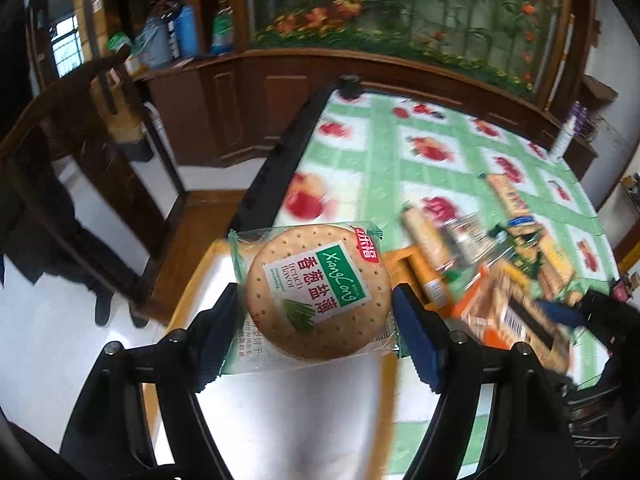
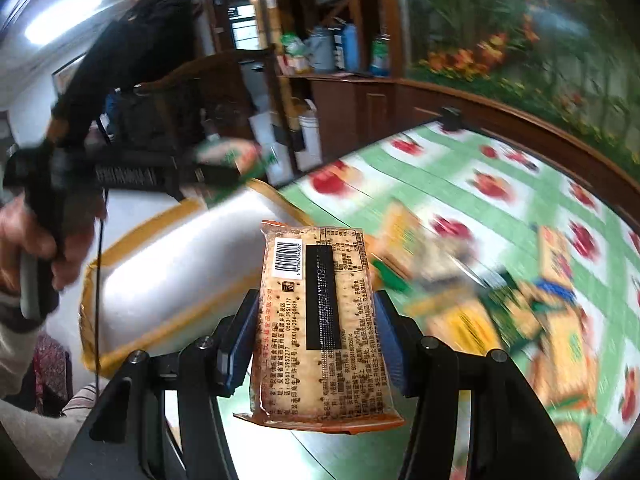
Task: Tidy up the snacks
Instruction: 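Carry both packs to the cardboard box and open both tools to drop them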
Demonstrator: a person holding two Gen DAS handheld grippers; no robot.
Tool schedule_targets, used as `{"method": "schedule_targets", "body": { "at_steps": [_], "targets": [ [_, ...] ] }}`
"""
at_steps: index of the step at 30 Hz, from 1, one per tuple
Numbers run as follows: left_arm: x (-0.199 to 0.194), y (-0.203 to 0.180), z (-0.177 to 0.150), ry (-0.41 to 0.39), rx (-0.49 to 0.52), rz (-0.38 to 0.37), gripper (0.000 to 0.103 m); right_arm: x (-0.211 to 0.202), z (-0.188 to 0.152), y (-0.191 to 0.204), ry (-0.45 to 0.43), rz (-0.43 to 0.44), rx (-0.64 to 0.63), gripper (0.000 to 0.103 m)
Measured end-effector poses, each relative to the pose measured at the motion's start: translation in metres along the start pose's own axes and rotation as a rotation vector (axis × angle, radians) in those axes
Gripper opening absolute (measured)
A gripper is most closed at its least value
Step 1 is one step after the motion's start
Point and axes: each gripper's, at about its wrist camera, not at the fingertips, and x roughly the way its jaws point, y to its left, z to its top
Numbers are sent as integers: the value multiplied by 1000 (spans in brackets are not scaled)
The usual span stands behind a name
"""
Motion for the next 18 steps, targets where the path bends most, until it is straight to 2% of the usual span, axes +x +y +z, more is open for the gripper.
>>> {"method": "schedule_targets", "body": {
  "at_steps": [4,9,12,15,18],
  "targets": [
    [7,23,-23,38,-17,27,77,29,22,21,4,42,-32,55],
    [15,44,-46,79,-37,47,77,78,44,37,49,90,-42,55],
    [21,52,-59,91,-37,89,76,100,48,45,87,90,-55,55],
    [27,58,-65,113,-53,73,76,124,49,47,127,98,-42,55],
    [28,55,-70,113,-34,94,77,136,47,53,156,104,-37,55]
  ]
}}
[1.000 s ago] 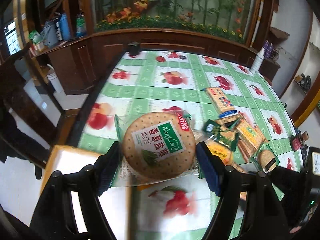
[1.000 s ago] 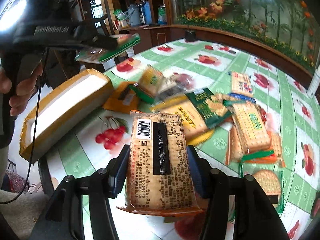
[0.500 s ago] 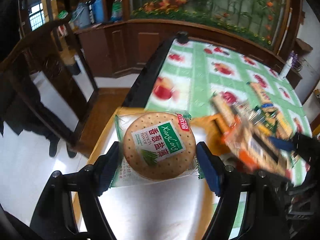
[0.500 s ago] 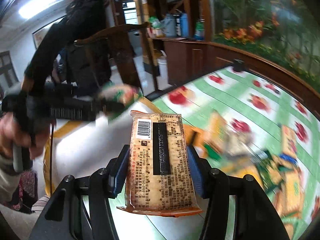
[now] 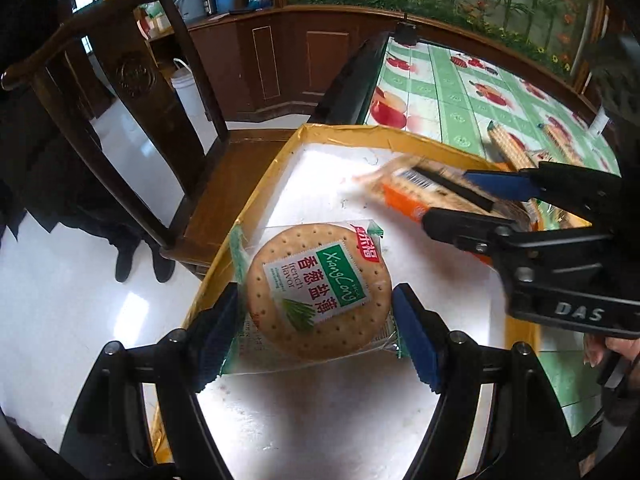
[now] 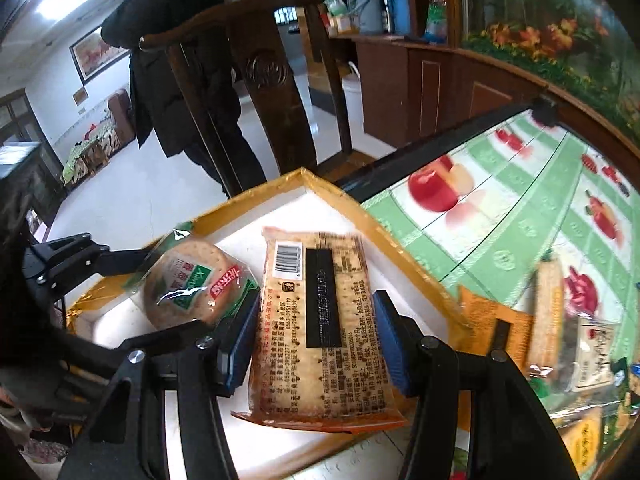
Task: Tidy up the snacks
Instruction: 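Carry both packs to the cardboard box and open both tools to drop them, then move both tools back over the snack pile on the table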
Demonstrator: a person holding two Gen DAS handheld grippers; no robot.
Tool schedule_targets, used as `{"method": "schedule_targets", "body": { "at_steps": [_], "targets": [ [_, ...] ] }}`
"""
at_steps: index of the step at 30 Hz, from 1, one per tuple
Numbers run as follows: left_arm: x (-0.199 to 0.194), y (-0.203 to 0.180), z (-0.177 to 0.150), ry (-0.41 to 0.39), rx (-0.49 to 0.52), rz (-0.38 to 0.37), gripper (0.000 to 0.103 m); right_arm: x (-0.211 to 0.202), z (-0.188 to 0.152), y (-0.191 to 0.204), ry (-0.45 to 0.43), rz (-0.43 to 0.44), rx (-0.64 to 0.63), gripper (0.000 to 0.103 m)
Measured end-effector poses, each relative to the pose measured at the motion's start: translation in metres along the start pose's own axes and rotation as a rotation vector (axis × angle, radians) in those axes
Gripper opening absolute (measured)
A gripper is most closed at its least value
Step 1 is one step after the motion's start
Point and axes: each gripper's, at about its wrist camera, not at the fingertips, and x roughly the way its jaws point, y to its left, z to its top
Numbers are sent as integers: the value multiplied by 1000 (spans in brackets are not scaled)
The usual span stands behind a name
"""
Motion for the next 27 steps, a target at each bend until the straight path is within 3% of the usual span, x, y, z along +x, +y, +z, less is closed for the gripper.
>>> {"method": "schedule_targets", "body": {
  "at_steps": [5,9,12,18,27],
  "targets": [
    [12,1,-1,20,-10,15,79,10,-3,8,32,-10,-11,56],
    [19,10,-3,53,-47,-16,80,11,-7,10,41,-22,-4,63],
    [17,10,-4,50,-60,-13,82,2,-8,12,5,-24,-7,69],
    [-2,6,-2,10,-73,-7,84,-22,-7,14,-56,-39,-14,71],
    [-36,-27,5,-64,-13,-26,94,-80,-21,-11,-150,-98,24,79]
  ]
}}
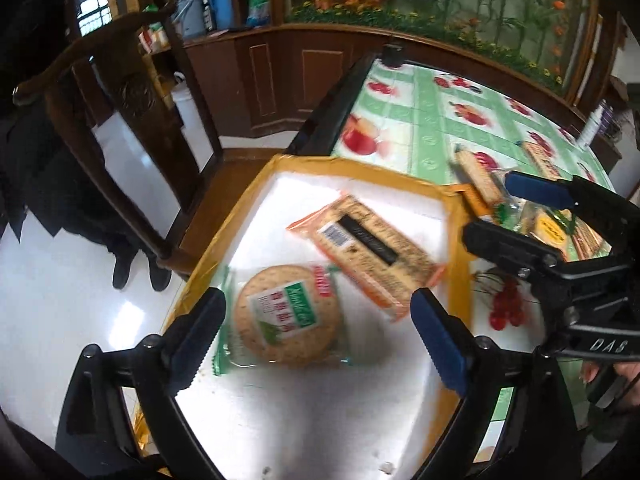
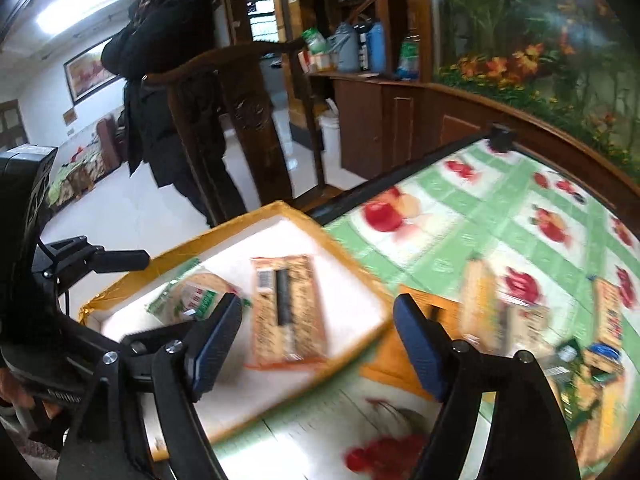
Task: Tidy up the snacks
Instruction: 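Move both tools back over the snack pile on the table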
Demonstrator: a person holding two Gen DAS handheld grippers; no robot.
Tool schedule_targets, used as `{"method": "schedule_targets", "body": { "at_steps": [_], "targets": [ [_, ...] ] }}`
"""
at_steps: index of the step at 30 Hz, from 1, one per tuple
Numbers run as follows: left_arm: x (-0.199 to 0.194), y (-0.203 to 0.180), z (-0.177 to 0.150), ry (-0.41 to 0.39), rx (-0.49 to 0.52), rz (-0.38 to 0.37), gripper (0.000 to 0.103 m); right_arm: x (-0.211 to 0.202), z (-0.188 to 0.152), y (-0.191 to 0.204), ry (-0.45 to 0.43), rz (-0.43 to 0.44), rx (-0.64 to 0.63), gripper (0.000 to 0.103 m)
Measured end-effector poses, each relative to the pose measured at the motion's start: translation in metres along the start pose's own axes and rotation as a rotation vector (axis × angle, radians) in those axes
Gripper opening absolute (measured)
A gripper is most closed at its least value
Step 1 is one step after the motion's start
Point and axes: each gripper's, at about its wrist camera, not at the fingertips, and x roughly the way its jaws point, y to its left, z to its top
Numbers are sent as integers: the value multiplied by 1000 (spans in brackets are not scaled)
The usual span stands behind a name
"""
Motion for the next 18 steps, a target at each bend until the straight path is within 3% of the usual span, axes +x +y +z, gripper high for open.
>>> {"method": "schedule_targets", "body": {
  "at_steps": [10,18],
  "targets": [
    [-20,-67,19,-29,61,-126,97,-67,-55,-80,-11,-166,118,80],
    [8,-126,55,7,107,-132,98,-89,-88,-113,-20,-184,218,80]
  ]
}}
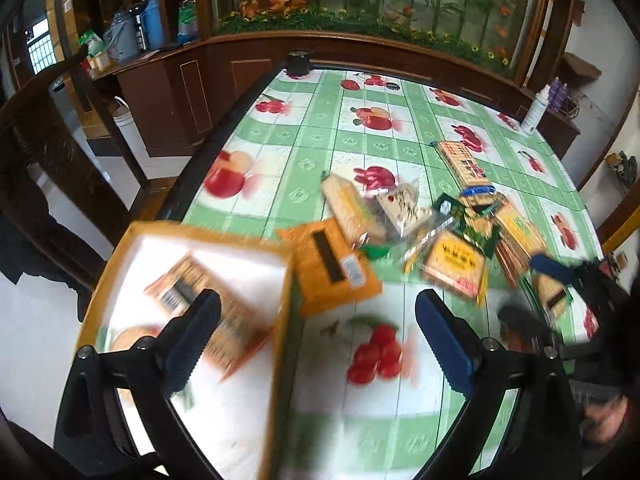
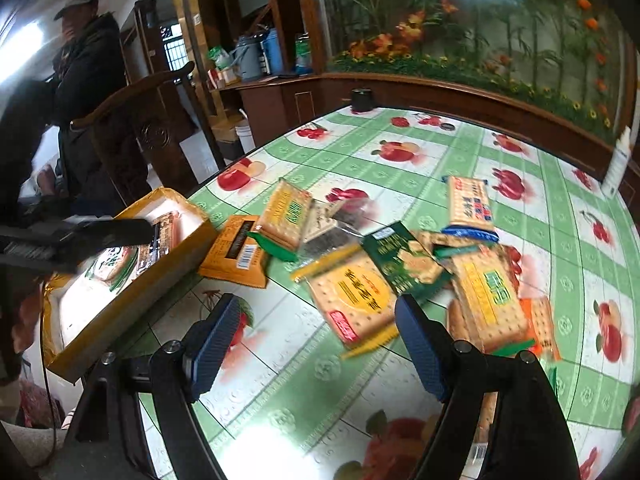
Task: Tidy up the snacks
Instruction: 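Move both tools back over the snack pile on the table, then grasp the stacked round biscuits with the left tool while the right tool grasps the clear snack bag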
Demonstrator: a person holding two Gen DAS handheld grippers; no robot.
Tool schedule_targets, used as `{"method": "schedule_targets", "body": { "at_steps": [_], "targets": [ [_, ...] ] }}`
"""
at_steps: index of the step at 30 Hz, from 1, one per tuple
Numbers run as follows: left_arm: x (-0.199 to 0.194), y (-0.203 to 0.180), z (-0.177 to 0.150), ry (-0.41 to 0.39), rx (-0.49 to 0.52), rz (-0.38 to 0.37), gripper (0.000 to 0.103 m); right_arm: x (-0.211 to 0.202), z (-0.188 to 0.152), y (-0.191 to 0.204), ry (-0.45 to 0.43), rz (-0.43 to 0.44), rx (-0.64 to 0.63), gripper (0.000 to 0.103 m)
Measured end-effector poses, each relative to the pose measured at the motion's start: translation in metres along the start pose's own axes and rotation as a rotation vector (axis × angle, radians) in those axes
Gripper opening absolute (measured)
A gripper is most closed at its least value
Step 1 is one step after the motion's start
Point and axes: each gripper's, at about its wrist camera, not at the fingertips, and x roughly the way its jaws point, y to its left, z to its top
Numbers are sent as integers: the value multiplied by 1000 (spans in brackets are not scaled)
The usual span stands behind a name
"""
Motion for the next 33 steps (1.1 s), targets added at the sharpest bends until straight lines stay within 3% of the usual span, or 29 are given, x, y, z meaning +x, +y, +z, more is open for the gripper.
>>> {"method": "schedule_targets", "body": {
  "at_steps": [4,11,17,21,23,25,27,29,33],
  "targets": [
    [34,-10,28,41,-15,14,98,-1,-7,-6,1,9,13,80],
    [85,-2,66,108,-130,1,98,15,3,-14,3,75,72,80],
    [123,5,76,196,-198,-41,98,43,31,0,23,28,-8,80],
    [134,3,77,224,-178,-63,96,53,36,0,35,22,-22,80],
    [140,1,78,238,-151,-64,91,55,35,-2,41,30,-12,80],
    [145,1,78,257,-139,-68,64,59,36,-4,47,38,-3,80],
    [151,3,79,273,-141,-89,47,62,39,-4,49,35,1,80],
    [152,3,79,273,-135,-119,40,66,41,-3,51,33,3,80],
    [149,-1,84,239,-92,-103,33,76,47,1,63,24,-9,80]
  ]
}}
